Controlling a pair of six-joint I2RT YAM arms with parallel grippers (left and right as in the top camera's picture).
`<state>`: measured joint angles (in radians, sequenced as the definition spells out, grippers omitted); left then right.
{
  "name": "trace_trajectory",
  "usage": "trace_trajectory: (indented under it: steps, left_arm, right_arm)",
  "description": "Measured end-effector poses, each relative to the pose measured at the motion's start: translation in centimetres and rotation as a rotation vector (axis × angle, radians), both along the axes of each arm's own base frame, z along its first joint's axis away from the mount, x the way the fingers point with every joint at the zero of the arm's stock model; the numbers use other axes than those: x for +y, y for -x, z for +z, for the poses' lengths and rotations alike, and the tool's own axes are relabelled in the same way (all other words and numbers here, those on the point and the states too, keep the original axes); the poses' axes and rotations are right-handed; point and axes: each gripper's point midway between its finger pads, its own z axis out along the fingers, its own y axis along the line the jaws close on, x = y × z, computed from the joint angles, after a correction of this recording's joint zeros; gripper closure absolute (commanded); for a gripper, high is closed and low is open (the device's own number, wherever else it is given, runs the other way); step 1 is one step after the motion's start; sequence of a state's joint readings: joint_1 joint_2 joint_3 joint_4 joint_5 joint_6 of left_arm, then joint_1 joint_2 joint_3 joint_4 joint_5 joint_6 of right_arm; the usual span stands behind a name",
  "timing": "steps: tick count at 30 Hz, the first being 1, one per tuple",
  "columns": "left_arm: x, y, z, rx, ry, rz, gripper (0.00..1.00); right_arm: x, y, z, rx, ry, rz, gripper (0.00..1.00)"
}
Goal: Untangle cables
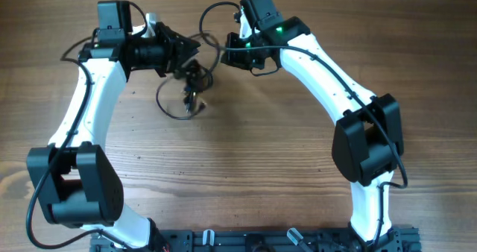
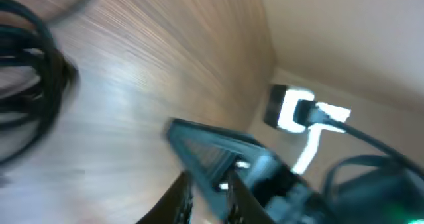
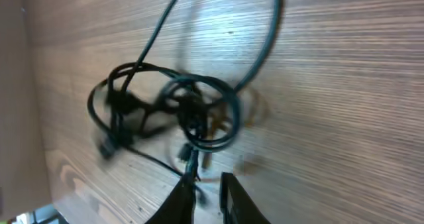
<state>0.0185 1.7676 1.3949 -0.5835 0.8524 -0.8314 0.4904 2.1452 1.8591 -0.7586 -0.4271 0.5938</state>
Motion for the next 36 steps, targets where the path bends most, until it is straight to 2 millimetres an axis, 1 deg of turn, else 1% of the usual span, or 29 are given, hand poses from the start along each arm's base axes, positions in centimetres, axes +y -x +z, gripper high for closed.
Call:
trace_trajectory:
  steps: [1, 2, 3, 4, 6, 7, 8, 11, 15, 16, 20, 21, 23, 25, 27, 29, 31, 33, 34, 36]
  left_arm:
    - [0.5, 0.3, -1.1, -0.019, -0.086, -0.02, 0.74]
    - [0.9, 0.7, -2.2, -0.024, -0.165, -0.038, 0.74]
    - [1.2, 1.3, -3.5, -0.032, -0.279, -0.071, 0.73]
    - [1.0, 1.6, -4.6, -0.052, -0.396, -0.111, 0.73]
    - [1.0, 1.7, -5.8, -0.084, -0.573, -0.144, 0.7]
    - [1.3, 1.5, -6.2, -0.095, -0.655, -0.14, 0.69]
    - [2.1, 1.3, -6.6, -0.1, -0.771, -0.117, 0.69]
    - [4.9, 0.7, -6.6, -0.094, -0.987, -0.026, 0.68]
    - [7.2, 0.3, -6.2, -0.088, -1.121, 0.041, 0.66]
    - [7.6, 0.2, -6.1, -0.09, -1.138, 0.053, 0.65]
    - [8.5, 0.0, -5.8, -0.092, -1.187, 0.083, 0.62]
    - [8.7, -0.1, -5.9, -0.089, -1.2, 0.088, 0.62]
    - [8.7, -0.1, -6.8, -0.071, -1.214, 0.067, 0.62]
    - [8.1, 0.0, -8.0, -0.071, -1.202, -0.009, 0.62]
    - [7.0, 0.1, -8.3, -0.103, -1.175, -0.105, 0.6]
    - [6.5, 0.1, -8.4, -0.131, -1.173, -0.177, 0.61]
    - [6.4, 0.1, -8.4, -0.145, -1.181, -0.211, 0.62]
    - [6.6, 0.1, -8.9, -0.14, -1.189, -0.231, 0.64]
    - [6.9, 0.1, -9.6, -0.126, -1.193, -0.238, 0.66]
    - [8.3, -0.1, -12.4, -0.059, -1.199, -0.252, 0.71]
  right_arm:
    - [-1.6, 0.1, -0.6, 0.039, 0.025, -0.013, 0.63]
    - [-3.6, -0.5, -0.8, 0.053, 0.035, -0.039, 0.61]
    - [-6.4, -1.6, -1.0, 0.065, 0.045, -0.075, 0.59]
    - [-9.3, -2.7, -1.1, 0.069, 0.048, -0.115, 0.56]
    - [-12.6, -3.7, -1.2, 0.071, 0.054, -0.152, 0.52]
    - [-13.5, -3.8, -1.3, 0.071, 0.059, -0.154, 0.49]
    - [-13.7, -3.7, -1.4, 0.069, 0.064, -0.141, 0.46]
    - [-12.5, -3.2, -1.4, 0.057, 0.071, -0.095, 0.42]
    - [-12.1, -3.1, -1.4, 0.043, 0.074, -0.072, 0.39]
    - [-12.1, -3.1, -1.4, 0.043, 0.074, -0.071, 0.4]
    - [-12.1, -3.1, -1.4, 0.042, 0.075, -0.07, 0.39]
    - [-12.1, -3.1, -1.4, 0.041, 0.075, -0.069, 0.39]
    - [-12.1, -3.1, -1.4, 0.041, 0.075, -0.069, 0.39]
    - [-12.1, -3.1, -1.4, 0.041, 0.075, -0.069, 0.39]
    - [-12.1, -3.1, -1.4, 0.041, 0.075, -0.069, 0.39]
    - [-12.1, -3.1, -1.4, 0.041, 0.075, -0.069, 0.39]
    - [-12.1, -3.1, -1.4, 0.042, 0.075, -0.07, 0.39]
    - [-12.1, -3.1, -1.4, 0.042, 0.075, -0.07, 0.39]
    - [-12.1, -3.1, -1.4, 0.042, 0.075, -0.069, 0.39]
    - [-12.1, -3.0, -1.4, 0.045, 0.076, -0.069, 0.39]
